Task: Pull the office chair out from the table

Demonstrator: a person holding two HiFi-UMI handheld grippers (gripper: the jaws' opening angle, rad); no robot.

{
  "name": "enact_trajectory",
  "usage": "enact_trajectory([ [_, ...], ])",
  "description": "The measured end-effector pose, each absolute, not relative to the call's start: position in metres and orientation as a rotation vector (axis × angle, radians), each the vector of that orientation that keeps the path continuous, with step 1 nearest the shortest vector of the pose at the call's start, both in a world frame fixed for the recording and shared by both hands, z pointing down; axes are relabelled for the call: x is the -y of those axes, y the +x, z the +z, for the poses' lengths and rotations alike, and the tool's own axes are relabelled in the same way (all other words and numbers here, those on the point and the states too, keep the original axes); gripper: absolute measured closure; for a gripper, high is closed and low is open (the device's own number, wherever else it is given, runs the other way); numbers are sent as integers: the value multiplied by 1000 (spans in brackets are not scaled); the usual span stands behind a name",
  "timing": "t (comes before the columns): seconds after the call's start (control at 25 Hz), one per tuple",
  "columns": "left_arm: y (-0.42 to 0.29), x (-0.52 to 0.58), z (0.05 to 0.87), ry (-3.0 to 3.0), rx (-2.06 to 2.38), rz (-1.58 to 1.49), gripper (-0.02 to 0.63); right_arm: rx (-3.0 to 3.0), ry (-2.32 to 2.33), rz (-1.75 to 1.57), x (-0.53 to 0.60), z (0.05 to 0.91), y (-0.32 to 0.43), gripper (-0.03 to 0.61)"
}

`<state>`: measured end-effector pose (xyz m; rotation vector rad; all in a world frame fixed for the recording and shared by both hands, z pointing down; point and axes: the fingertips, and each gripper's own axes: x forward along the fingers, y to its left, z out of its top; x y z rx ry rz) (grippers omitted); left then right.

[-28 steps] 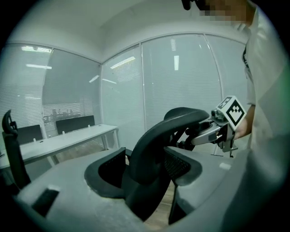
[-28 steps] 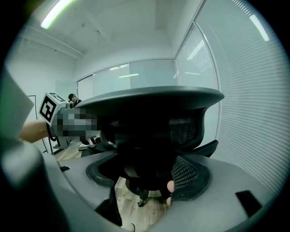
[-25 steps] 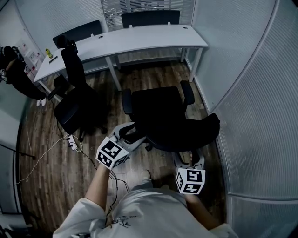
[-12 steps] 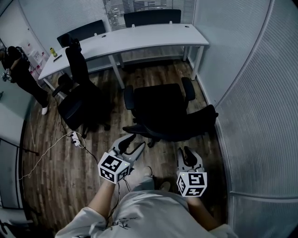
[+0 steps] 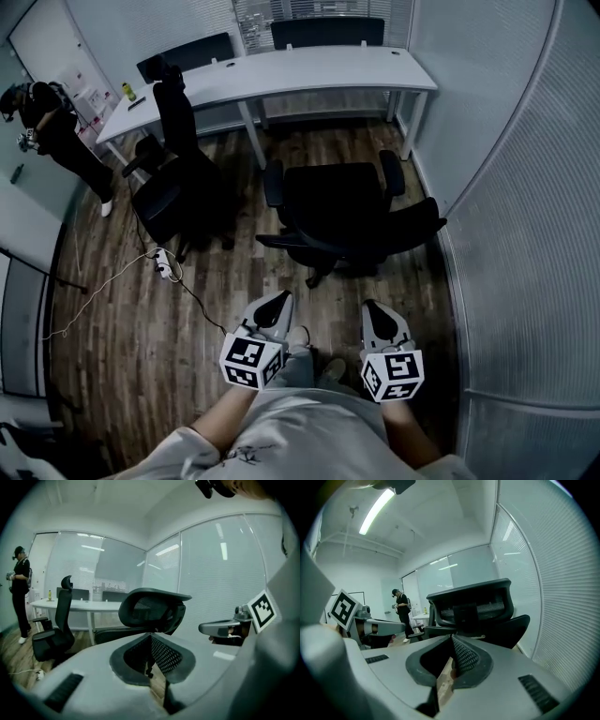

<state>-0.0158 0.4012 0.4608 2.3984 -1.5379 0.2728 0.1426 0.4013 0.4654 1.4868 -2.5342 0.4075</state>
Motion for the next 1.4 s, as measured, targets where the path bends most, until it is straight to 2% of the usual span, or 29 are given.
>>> enact_trajectory([
  [0.48, 7, -423, 460, 2424, 1550, 340, 603, 2530, 1389, 458, -433, 472, 133, 568],
  [1.4, -9, -407, 469, 2404, 1472, 333, 603, 2538, 1335, 494, -421, 466, 105, 571],
])
